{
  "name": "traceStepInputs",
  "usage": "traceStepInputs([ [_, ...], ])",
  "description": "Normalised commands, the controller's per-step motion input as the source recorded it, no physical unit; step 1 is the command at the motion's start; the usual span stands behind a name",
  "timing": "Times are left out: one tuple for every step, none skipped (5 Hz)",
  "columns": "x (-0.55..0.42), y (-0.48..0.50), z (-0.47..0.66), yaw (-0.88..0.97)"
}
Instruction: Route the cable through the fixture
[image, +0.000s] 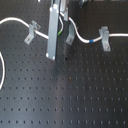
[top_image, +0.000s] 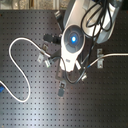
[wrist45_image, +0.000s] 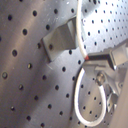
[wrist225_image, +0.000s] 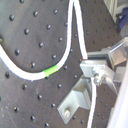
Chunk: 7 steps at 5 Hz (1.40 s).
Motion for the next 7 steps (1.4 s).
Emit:
traceStepInputs([
  [0.003, 0.015, 0.0, -0.61],
  [0.016, 0.115, 0.0, -0.59],
  [0.007, 0.197, 0.0, -0.49],
  [-0.051, 0.138, 0.1, -0.43],
  [-0.25, 0.035, 0.27, -0.34],
  [-0.337, 0.12, 0.19, -0.13],
  [-0.114, 0.373, -0.01, -0.22],
])
